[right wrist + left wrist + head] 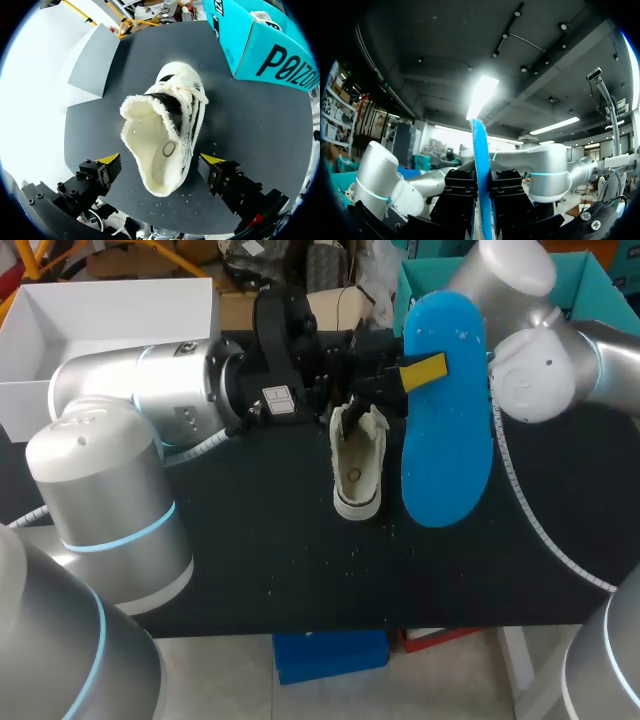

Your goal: Take the shoe out of the shoebox, open the shoe tongue, remove and reinsert the insole, then place the shoe into the shoebox

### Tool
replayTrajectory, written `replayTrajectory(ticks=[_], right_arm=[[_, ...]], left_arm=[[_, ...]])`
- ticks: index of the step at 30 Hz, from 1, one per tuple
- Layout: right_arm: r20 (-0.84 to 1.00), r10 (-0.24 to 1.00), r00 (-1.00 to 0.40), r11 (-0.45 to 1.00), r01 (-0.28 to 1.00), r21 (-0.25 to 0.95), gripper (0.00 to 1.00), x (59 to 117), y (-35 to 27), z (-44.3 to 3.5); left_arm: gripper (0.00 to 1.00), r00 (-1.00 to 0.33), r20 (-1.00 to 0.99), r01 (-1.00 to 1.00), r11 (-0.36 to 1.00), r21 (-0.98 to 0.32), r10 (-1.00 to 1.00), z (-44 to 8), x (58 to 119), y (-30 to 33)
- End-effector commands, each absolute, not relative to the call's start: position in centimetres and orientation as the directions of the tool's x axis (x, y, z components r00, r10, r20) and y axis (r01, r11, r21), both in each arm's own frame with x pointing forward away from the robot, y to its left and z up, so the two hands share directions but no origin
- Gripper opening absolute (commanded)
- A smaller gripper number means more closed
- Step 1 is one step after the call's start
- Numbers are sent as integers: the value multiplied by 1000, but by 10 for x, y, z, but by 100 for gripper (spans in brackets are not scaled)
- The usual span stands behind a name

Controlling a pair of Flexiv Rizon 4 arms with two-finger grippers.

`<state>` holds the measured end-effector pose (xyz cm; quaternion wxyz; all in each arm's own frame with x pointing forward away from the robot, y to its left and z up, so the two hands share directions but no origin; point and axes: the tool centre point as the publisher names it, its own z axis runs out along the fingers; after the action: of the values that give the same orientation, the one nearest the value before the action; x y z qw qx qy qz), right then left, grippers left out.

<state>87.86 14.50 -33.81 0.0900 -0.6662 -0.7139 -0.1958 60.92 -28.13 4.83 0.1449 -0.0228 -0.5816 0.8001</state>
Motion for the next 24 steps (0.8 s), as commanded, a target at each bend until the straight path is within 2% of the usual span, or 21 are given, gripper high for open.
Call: replayTrajectory(ticks=[1,3,10,24], right_arm=[[461,881,-108,35,986,164,100,877,141,-341],[461,881,-108,35,986,164,100,877,141,-341],[676,736,-41,-80,986,147,100,874,126,-317],[842,538,-36,-77,993,92,100,878,132,-290]], left_arm=[[0,-959,132,-204,-284,-937,252,48,608,-284],[0,-959,132,-204,-284,-937,252,48,608,-284],[0,-959,132,-204,-284,-937,252,48,608,-284],[0,-959,132,-204,-284,-937,252,48,608,-284]])
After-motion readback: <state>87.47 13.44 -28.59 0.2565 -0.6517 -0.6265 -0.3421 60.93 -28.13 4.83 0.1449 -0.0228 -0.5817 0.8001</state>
